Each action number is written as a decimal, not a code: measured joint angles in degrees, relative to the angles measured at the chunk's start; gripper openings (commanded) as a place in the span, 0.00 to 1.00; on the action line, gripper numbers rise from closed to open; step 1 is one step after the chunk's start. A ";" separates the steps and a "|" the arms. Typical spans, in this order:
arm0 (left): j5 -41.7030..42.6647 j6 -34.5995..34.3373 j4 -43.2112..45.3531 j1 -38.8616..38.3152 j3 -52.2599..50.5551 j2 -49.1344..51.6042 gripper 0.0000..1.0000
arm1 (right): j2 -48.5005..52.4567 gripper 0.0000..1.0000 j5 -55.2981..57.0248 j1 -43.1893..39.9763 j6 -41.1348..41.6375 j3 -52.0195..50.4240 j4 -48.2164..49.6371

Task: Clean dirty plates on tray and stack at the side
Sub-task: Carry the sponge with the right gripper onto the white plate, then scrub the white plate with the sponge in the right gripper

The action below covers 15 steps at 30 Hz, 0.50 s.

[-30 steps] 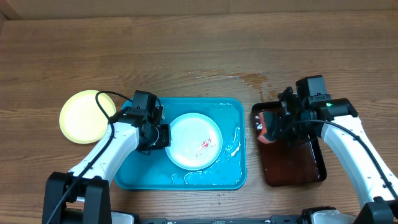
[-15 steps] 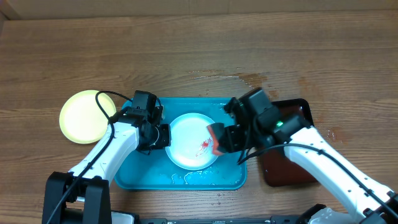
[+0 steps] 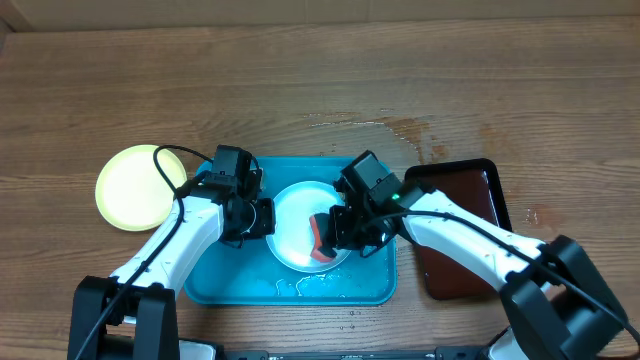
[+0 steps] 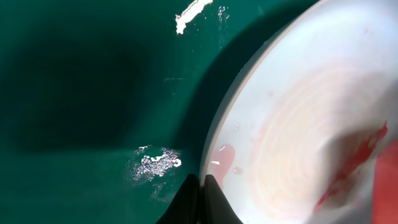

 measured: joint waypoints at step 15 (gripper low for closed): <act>-0.02 -0.28 0.46 -3.72 0.00 0.00 0.04 | 0.17 0.04 15.19 -2.82 -4.15 8.66 -15.15</act>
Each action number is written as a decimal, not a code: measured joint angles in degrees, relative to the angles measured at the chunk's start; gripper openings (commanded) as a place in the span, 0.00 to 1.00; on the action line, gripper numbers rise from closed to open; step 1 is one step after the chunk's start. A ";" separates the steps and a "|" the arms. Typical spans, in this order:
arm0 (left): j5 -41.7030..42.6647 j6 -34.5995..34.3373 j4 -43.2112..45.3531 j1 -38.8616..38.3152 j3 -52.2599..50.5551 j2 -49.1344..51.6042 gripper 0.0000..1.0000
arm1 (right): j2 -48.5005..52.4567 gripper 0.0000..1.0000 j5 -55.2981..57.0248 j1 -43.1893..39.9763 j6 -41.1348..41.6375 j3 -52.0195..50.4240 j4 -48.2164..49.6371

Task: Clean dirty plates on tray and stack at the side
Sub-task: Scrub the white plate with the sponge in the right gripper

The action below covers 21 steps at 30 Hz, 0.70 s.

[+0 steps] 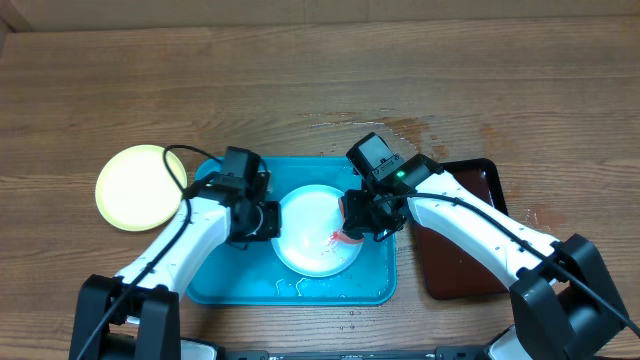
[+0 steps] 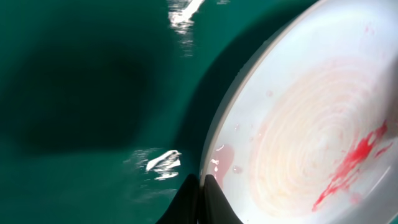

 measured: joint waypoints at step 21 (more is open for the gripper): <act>2.84 -5.81 4.68 -5.92 0.68 5.40 0.04 | 2.67 0.04 9.88 0.00 -4.42 0.00 -2.38</act>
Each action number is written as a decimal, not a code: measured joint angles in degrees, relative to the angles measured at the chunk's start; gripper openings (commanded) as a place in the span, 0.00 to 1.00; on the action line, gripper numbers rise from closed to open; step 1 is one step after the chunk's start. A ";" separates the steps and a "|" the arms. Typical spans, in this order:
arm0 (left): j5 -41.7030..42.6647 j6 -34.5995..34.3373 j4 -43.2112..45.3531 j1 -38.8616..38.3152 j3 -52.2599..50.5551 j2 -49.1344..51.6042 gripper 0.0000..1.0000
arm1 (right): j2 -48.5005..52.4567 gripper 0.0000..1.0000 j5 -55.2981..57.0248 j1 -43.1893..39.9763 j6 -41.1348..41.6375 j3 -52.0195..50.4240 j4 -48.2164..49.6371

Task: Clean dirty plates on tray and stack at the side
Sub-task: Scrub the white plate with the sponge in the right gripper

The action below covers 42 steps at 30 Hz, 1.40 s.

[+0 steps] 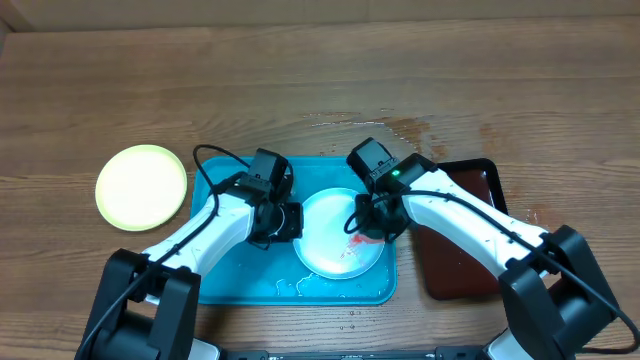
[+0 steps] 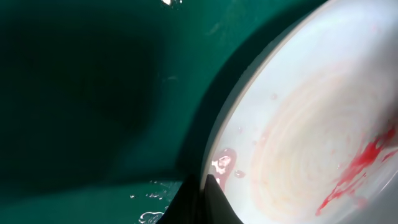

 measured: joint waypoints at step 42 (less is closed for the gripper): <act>3.23 -0.17 0.87 0.00 0.02 0.81 0.04 | 4.74 0.04 -17.44 7.69 2.91 0.39 4.68</act>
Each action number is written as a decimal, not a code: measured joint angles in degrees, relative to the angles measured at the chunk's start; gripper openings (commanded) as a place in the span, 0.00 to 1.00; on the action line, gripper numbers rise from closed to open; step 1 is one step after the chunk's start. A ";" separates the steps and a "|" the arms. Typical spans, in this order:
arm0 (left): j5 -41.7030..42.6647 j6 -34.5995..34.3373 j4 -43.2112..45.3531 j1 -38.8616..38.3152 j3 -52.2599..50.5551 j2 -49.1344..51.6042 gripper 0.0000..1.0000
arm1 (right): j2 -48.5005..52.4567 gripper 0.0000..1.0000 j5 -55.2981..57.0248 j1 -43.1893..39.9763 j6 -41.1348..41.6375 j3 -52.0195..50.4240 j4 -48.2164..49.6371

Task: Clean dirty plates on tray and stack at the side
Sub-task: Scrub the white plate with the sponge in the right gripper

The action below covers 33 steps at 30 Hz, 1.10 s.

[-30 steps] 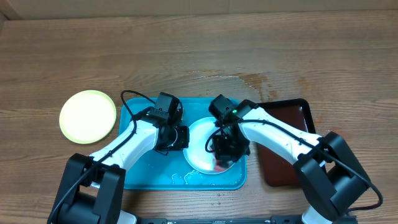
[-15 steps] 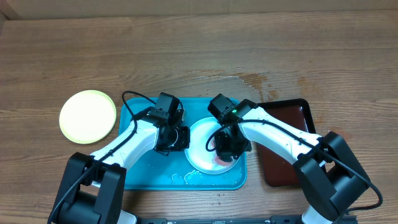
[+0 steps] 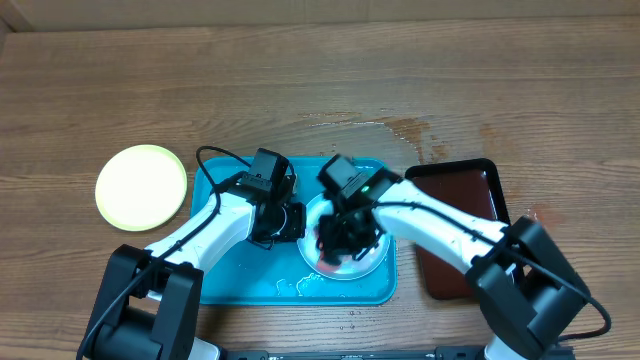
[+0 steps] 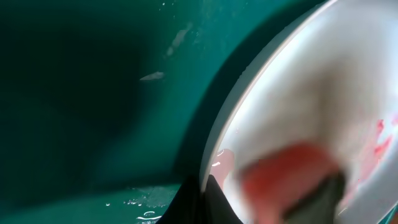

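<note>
A white plate (image 3: 362, 262) smeared with red lies in the teal tray (image 3: 230, 275). My left gripper (image 3: 290, 222) is shut on the plate's left rim; in the left wrist view its fingertips (image 4: 202, 198) pinch the rim of the plate (image 4: 292, 81). My right gripper (image 3: 338, 240) is low over the plate's left half, shut on a red sponge (image 4: 283, 183) that shows blurred in the left wrist view. Red streaks (image 4: 380, 140) remain on the plate's right part. A clean yellow plate (image 3: 141, 187) lies on the table to the left of the tray.
A dark brown tray (image 3: 470, 215) lies to the right of the teal tray. Spilled water (image 3: 400, 128) glistens on the wood behind the trays. Droplets and foam (image 4: 140, 202) lie on the teal tray's floor.
My right gripper has moved with the sponge from the plate's right side to its left half, close to my left fingers. The left gripper and the plate stay in place.
First the sponge was on the plate's lower middle, with my left gripper holding the left rim. Then the sponge was at the right rim, leaving a red streak. Later the plate and left gripper stood further right in the tray. Now the sponge is on the left half.
</note>
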 measured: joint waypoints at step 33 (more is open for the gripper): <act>1.29 0.00 0.15 0.00 0.00 0.15 0.04 | 0.00 0.04 17.55 -0.09 -22.93 0.02 4.55</act>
